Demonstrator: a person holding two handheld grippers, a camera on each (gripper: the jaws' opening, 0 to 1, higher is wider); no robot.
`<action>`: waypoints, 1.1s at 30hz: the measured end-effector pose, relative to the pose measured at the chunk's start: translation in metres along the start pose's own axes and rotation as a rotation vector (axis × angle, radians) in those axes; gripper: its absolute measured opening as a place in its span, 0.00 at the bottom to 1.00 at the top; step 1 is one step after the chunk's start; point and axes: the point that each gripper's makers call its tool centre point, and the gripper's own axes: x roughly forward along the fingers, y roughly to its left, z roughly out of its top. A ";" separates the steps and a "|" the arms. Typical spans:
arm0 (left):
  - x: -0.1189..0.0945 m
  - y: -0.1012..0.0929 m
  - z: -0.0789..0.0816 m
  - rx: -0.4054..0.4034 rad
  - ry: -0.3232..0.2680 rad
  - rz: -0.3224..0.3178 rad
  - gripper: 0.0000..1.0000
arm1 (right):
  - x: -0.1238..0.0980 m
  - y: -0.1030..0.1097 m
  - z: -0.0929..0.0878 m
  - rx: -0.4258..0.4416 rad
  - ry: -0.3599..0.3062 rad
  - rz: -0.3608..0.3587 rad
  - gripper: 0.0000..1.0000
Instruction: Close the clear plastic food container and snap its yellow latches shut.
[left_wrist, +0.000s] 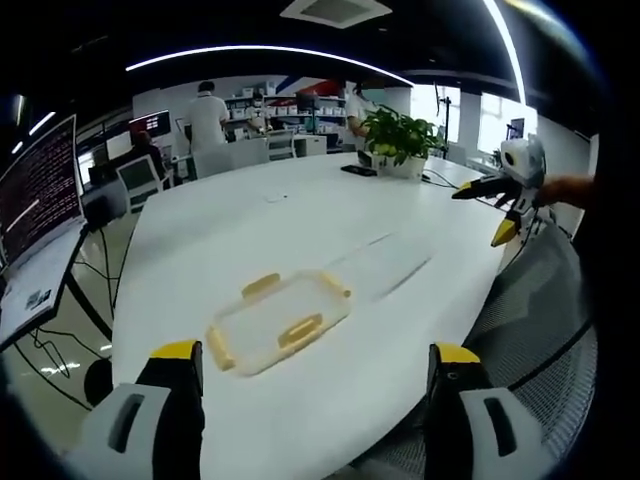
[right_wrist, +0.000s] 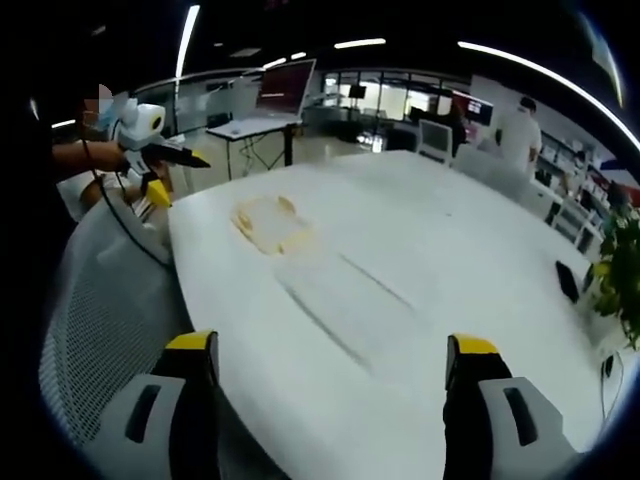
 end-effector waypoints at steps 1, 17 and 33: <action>0.000 0.001 0.000 0.006 0.003 -0.003 0.88 | 0.001 0.000 0.001 -0.004 0.002 0.004 0.90; 0.010 0.017 0.012 0.086 0.035 -0.050 0.77 | 0.022 0.012 0.027 -0.091 0.015 0.110 0.80; 0.020 0.038 0.015 0.167 0.092 -0.076 0.67 | 0.053 0.028 0.061 -0.190 0.017 0.226 0.71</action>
